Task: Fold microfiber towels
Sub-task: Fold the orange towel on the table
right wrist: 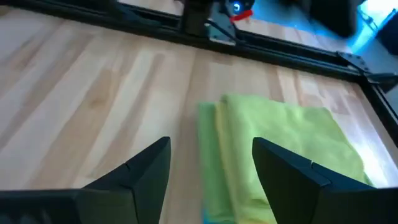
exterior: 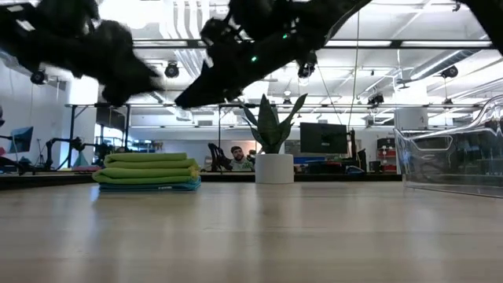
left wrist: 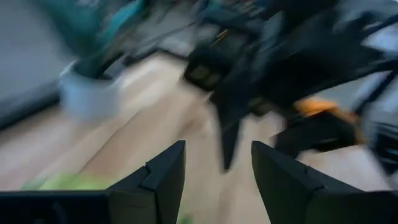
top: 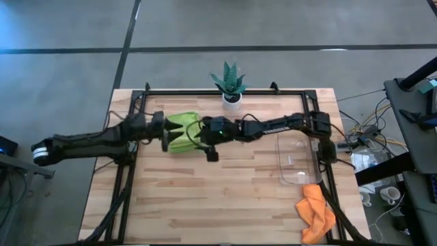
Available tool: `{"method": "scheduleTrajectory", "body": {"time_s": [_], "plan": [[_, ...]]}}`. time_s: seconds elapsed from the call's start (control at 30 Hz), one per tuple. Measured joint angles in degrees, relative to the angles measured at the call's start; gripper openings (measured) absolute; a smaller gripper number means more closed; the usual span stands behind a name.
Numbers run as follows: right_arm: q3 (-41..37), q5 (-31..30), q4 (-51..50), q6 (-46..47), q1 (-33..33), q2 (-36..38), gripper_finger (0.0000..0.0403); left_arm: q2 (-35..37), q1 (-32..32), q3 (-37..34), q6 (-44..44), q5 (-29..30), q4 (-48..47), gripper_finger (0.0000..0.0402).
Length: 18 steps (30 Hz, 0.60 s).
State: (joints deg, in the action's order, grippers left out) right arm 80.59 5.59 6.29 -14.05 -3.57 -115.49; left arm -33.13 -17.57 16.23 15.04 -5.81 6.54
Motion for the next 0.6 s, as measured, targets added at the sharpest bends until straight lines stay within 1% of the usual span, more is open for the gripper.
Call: {"method": "scheduleTrajectory", "body": {"time_s": [0.07, 0.13, 0.23, 0.33, 0.43, 0.53, 0.6], "plan": [[-3.0, -2.3, 0.4, -1.2, 1.8, 2.6, 0.0224, 2.2, 4.0, 0.0, -2.0, -0.7, 2.4, 0.0168], [-5.2, -6.0, 1.3, -2.6, 4.2, 5.4, 0.0224, 2.9, 9.0, -0.1, -4.1, -0.7, 4.6, 0.0168], [-7.1, -11.4, 0.0, -2.7, 8.0, 8.9, 0.0224, 1.1, 16.9, -0.2, -6.3, 2.1, 9.3, 0.0168], [-7.5, -15.0, -6.5, -0.6, 12.0, 10.8, 0.0224, -3.0, 23.7, 0.0, -8.1, 7.6, 14.3, 0.0168], [-5.7, -19.3, -14.8, 2.9, 16.2, 11.7, 0.0224, -8.2, 28.4, 0.8, -8.5, 12.3, 19.2, 0.0168], [-2.9, -24.9, -23.2, 8.4, 20.7, 12.0, 0.0224, -13.8, 31.2, 0.9, -8.4, 14.1, 26.5, 0.0168], [-1.1, -26.6, -28.3, 13.6, 23.6, 11.9, 0.0224, -17.6, 32.7, 0.9, -8.3, 14.3, 31.1, 0.0168]]}}
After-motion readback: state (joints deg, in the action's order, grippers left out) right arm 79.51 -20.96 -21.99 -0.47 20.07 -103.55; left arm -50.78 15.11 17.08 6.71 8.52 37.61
